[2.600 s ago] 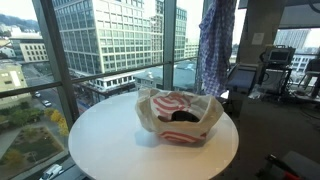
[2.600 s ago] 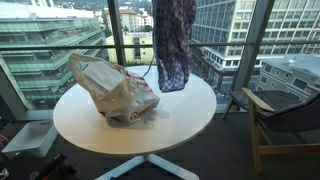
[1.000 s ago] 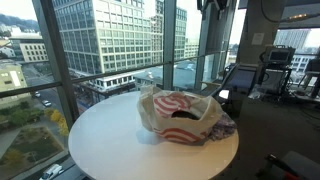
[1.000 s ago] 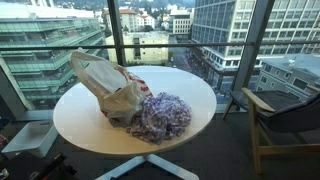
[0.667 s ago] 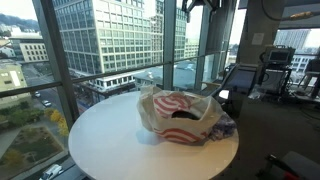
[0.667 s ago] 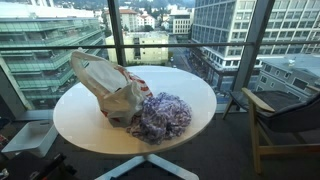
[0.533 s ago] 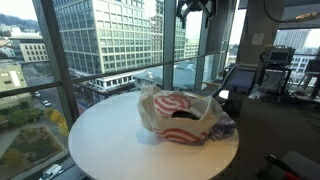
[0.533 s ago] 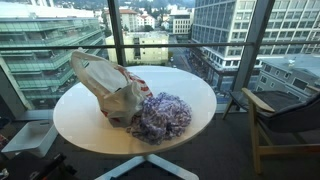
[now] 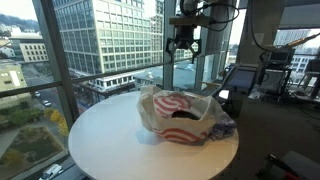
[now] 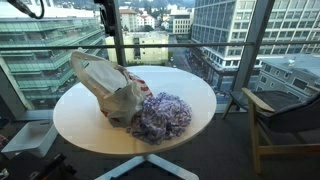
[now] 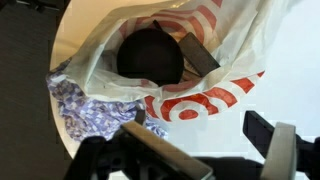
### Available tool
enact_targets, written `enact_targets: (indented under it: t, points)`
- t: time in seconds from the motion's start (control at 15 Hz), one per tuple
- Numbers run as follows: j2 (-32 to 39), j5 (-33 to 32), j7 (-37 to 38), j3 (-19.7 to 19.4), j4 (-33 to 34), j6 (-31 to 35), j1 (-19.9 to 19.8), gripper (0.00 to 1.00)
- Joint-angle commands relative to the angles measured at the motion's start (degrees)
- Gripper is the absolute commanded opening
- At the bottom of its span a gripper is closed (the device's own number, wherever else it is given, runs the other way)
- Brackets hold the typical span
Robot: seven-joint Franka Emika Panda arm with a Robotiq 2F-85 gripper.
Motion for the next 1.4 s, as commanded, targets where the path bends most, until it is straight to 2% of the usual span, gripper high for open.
enact_targets:
  t: [0.0, 0.2, 0.67, 1.33]
  points:
    - [3.3, 3.2, -7.0, -0.8, -4.1, 9.5, 0.1, 1.0]
    - [6.6, 5.6, -11.2, -1.3, -6.6, 13.8, 0.0, 1.0]
    - [10.4, 17.4, -21.5, -2.3, -11.9, 11.8, -0.9, 1.0]
    - [11.3, 16.0, -20.0, -3.2, -11.9, 12.1, 0.0, 1.0]
